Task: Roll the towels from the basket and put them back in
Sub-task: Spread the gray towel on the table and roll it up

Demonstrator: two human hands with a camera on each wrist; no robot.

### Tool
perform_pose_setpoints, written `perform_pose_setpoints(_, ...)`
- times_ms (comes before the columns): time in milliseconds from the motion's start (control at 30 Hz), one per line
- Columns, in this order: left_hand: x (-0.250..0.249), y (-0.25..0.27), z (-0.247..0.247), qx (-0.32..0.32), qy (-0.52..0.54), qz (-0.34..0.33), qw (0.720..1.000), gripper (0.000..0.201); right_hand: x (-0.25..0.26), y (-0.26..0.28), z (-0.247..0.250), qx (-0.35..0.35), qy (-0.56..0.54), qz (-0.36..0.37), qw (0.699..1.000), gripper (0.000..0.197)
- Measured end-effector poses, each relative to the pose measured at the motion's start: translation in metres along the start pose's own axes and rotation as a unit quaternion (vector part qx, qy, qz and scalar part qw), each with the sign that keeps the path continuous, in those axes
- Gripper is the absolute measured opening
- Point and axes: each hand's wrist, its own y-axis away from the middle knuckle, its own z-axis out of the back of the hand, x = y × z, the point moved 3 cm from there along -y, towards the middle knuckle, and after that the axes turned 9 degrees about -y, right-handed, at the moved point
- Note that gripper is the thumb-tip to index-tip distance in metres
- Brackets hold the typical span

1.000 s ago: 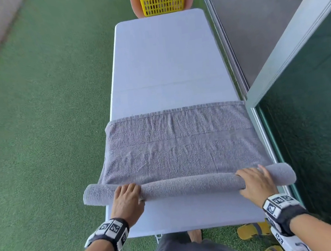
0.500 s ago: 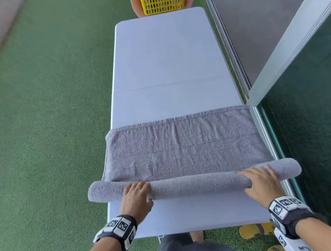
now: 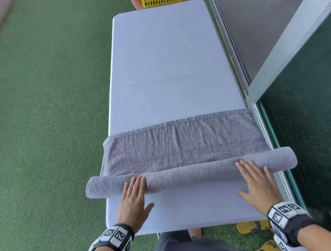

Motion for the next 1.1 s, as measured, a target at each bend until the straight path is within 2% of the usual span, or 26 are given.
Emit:
perform_pose_setpoints(33,-0.001,0.0,0.001,0.004,-0.006,0.0,1.0,0.089,-0.001,0.001,-0.002,0.004,0.007,0.001,1.0,0.101)
perform_pose_setpoints(67,0.0,-0.002,0.003,-0.01,-0.006,0.005,1.0,0.081,-0.003,-0.001,-0.001,-0.005,0.013,-0.002,1.0,0.096)
perform_pose_setpoints(200,0.009,-0.028,0.028,-0.068,0.014,-0.01,0.998,0.033,-0.002,-0.028,0.025,0.02,0.04,-0.035,0.998,0.048)
perform_pose_setpoints(233,0.012,-0.035,0.034,-0.075,0.018,-0.019,0.997,0.029,-0.001,-0.039,0.033,0.028,0.035,-0.032,0.998,0.04)
perform_pose_setpoints(267,0.016,-0.042,0.039,-0.075,0.025,-0.021,0.997,0.038,-0.001,-0.049,0.041,0.035,0.012,-0.034,0.999,0.037)
perform_pose_setpoints(333,0.022,-0.052,0.042,-0.072,0.035,0.001,0.997,0.056,-0.001,-0.064,0.052,0.035,-0.034,-0.051,0.998,0.043)
perform_pose_setpoints(400,0.024,-0.053,0.038,-0.032,0.037,0.011,0.999,0.065,-0.001,-0.069,0.055,0.016,-0.053,-0.054,0.997,0.054)
perform_pose_setpoints(500,0.021,-0.042,0.026,-0.018,0.007,-0.014,1.0,0.081,0.001,-0.054,0.038,0.046,-0.012,-0.03,0.998,0.073)
perform_pose_setpoints(533,0.02,-0.039,0.024,-0.027,0.003,-0.021,0.999,0.074,0.001,-0.048,0.032,0.049,0.008,-0.022,0.998,0.071)
perform_pose_setpoints(667,0.023,-0.042,0.035,-0.044,-0.015,-0.011,0.999,0.027,0.0,-0.043,0.03,0.056,0.014,-0.021,0.998,0.039)
perform_pose_setpoints(733,0.026,-0.05,0.045,-0.07,0.003,-0.01,0.997,0.035,-0.002,-0.051,0.038,0.052,0.007,-0.024,0.998,0.041)
perform_pose_setpoints(833,0.027,-0.059,0.048,-0.09,0.028,0.02,0.995,0.05,-0.005,-0.055,0.046,-0.021,-0.038,-0.021,0.999,0.056)
perform_pose_setpoints(967,0.022,-0.05,0.034,-0.054,0.008,-0.038,0.998,0.068,-0.006,-0.038,0.029,0.034,-0.013,-0.008,0.999,0.072)
perform_pose_setpoints(1033,0.022,-0.047,0.033,-0.032,0.002,-0.033,0.999,0.06,-0.006,-0.034,0.023,0.036,0.005,-0.004,0.999,0.066)
perform_pose_setpoints(1100,0.023,-0.053,0.038,-0.042,-0.004,-0.033,0.999,0.038,-0.008,-0.041,0.027,0.036,0.015,-0.004,0.999,0.054)
